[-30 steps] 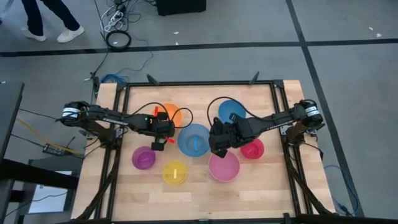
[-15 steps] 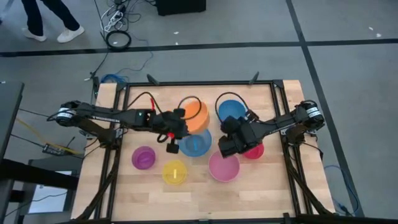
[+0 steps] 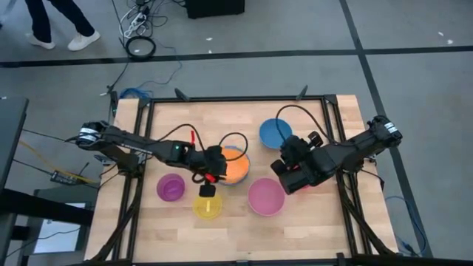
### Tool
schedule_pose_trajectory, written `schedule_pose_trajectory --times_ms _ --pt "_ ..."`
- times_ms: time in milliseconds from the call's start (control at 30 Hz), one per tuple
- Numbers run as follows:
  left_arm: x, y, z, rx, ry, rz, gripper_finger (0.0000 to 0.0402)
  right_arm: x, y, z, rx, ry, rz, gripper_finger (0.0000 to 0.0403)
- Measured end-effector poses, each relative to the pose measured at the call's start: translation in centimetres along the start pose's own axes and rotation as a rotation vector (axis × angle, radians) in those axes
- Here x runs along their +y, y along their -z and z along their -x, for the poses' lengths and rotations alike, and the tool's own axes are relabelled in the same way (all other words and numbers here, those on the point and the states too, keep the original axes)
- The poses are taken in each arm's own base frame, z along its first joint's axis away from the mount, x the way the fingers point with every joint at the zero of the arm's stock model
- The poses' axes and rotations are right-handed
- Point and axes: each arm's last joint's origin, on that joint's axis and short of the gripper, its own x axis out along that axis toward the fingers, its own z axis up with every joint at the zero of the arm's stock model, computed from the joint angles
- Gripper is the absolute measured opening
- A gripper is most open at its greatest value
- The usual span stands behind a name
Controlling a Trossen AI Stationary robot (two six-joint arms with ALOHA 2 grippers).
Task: Nest bowls inside each other
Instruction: Stack the orange bowl on top of the light blue bowl, then stack the pink bowl on top of the orange bowl
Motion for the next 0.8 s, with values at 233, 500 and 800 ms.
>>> schedule_pose_trajectory --times_ms 233,500,800 --pt "0.0 -0.5 0.3 -0.018 0.0 0.021 0.0119 0.3 -0.1 -0.6 0.012 0.017 -0.014 0.0123" --pt "0.0 -5.0 3.8 -0.124 -0.072 -0.103 0.0121 -1.4 -2.7 -4.9 0.079 0.146 -0.041 0.0123" --pt "0.5 -5.5 8.0 0.116 -0.217 -0.144 0.0121 -2.2 -2.8 -10.9 0.347 0.082 -0.012 0.0123"
